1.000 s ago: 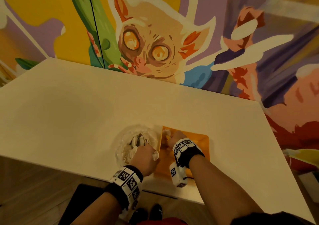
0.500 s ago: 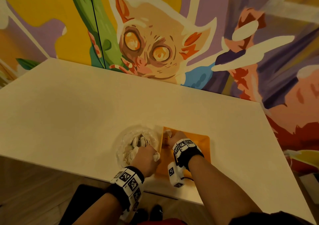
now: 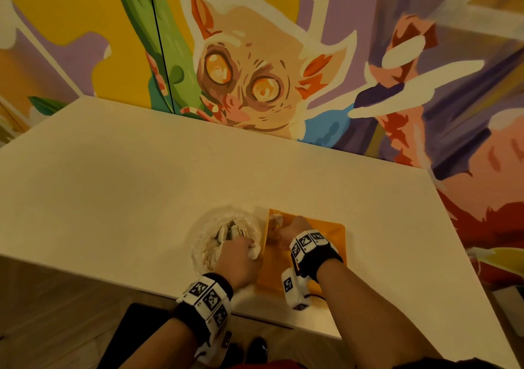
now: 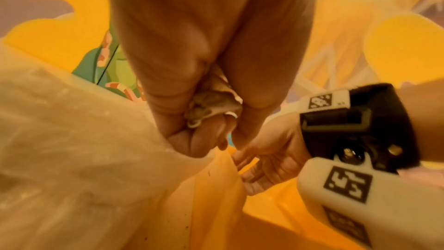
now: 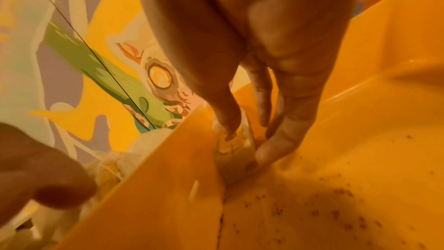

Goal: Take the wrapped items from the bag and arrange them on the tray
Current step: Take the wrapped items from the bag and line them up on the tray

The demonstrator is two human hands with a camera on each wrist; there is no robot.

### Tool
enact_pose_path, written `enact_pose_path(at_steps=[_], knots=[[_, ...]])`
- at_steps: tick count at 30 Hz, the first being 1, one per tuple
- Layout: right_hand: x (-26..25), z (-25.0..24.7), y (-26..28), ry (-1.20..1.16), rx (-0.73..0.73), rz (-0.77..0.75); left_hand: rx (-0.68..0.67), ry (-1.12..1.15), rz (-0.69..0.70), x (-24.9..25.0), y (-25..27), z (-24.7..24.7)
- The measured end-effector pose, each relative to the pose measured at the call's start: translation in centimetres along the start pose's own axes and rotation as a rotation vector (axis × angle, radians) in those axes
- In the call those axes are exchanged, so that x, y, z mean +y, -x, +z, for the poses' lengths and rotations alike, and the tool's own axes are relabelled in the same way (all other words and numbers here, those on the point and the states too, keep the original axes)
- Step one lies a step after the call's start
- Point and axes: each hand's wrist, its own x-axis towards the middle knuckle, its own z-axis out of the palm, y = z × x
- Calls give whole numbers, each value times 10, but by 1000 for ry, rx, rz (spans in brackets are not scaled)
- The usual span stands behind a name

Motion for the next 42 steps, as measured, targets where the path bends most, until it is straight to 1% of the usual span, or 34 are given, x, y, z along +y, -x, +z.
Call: enact_pose_path(at_steps=[2, 4, 7, 9, 11, 13, 14, 16, 19, 23, 25, 28, 30, 33, 34, 36, 38, 40, 42], knots=[[-1, -5, 5, -15, 39, 11, 31, 50, -25, 0, -1, -5], [-3, -10, 10, -17, 99, -17, 38, 62, -36, -1, -3, -9], [-9, -20, 23, -42, 116, -182, 44, 69, -64, -5, -7, -13], [-15, -23, 39, -151, 38, -287, 69, 60, -44, -6, -9, -13], [-23, -24, 57, -246, -119, -320, 117, 67, -8, -3, -8, -15], [-30, -22, 70, -230, -258, -340, 149, 73, 29, -1, -8, -15], [-31, -22, 76, -208, -304, -358, 154, 72, 37, -1, -9, -15], [-32, -19, 80, -178, -335, -412, 155, 49, 43, -1, -9, -15], [-29, -14, 78, -198, -312, -476, 181, 52, 41, -3, -7, -16], [-31, -12, 76, -381, -273, -458, 213, 103, 30, -5, -6, -18], [-32, -14, 75, -453, -231, -457, 212, 109, 29, -6, -6, -20], [-35, -20, 74, -542, -146, -515, 217, 174, -7, -9, -6, -24], [-34, -25, 72, -543, -80, -574, 186, 225, -18, -10, -5, -30], [-32, -26, 68, -508, -27, -630, 96, 246, 35, -7, -4, -39], [-30, -26, 66, -496, -16, -646, 88, 240, 49, -6, -4, -42], [-26, -22, 62, -466, 6, -675, 118, 254, 67, -1, -5, -45], [-24, -19, 60, -446, 16, -693, 181, 297, 104, 3, -6, -47], [-22, -16, 60, -450, 10, -701, 246, 312, 139, 3, -7, -46], [-20, -14, 61, -469, -1, -698, 282, 294, 147, 1, -8, -44]])
